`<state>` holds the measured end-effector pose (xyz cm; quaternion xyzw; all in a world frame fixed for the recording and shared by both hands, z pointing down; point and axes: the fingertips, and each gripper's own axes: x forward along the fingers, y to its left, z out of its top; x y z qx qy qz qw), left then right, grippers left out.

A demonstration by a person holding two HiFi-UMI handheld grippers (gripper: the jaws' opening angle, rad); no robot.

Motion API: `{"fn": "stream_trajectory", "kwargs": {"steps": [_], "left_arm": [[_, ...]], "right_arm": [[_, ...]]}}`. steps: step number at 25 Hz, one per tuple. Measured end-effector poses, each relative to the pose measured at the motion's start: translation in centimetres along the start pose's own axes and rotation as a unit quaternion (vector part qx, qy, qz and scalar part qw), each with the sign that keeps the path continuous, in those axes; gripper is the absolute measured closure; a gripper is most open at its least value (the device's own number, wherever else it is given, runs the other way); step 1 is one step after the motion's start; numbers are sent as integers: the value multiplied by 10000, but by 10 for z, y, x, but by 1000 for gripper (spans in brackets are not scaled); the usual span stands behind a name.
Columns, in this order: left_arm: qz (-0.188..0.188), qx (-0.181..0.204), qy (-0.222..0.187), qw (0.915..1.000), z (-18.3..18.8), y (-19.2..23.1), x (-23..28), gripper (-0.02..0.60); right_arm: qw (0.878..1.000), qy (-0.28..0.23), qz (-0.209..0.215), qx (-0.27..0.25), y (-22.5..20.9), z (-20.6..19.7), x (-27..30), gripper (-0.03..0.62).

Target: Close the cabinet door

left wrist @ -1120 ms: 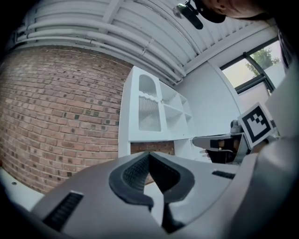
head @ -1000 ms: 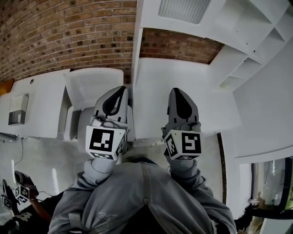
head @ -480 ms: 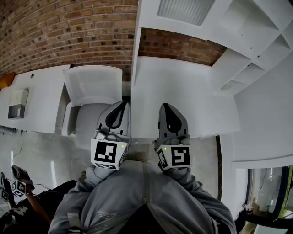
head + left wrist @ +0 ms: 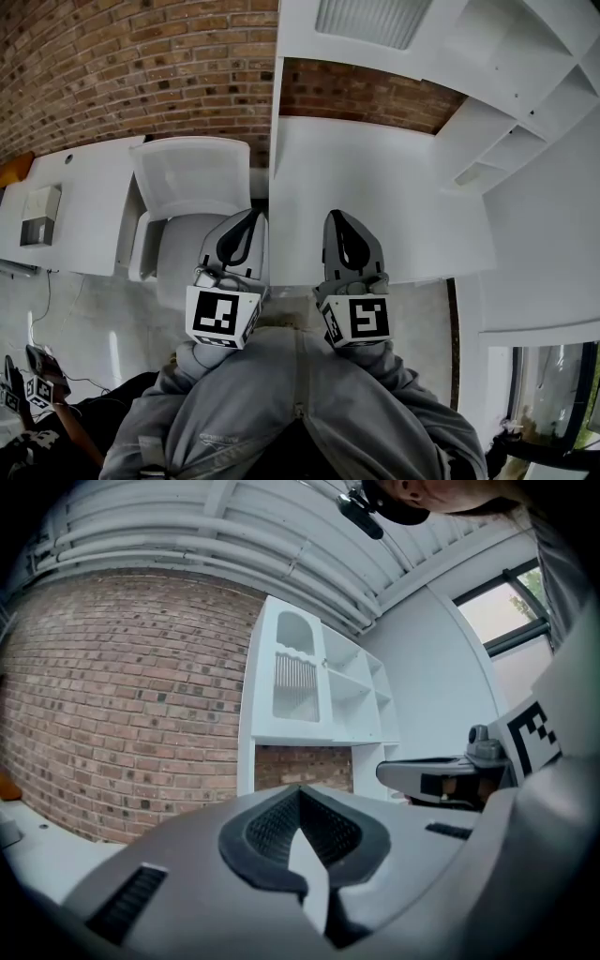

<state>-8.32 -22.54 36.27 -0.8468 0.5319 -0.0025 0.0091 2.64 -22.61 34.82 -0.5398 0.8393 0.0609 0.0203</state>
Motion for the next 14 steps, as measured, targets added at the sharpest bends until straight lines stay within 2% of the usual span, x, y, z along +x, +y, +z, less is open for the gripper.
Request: {"fn": "stream_trajectory", "kwargs": {"steps": [14], "left_arm": [[-45, -32, -4, 10000, 0, -5, -1, 577]], "right_arm": [[10000, 33, 44, -13, -4, 1, 0, 568]]}}
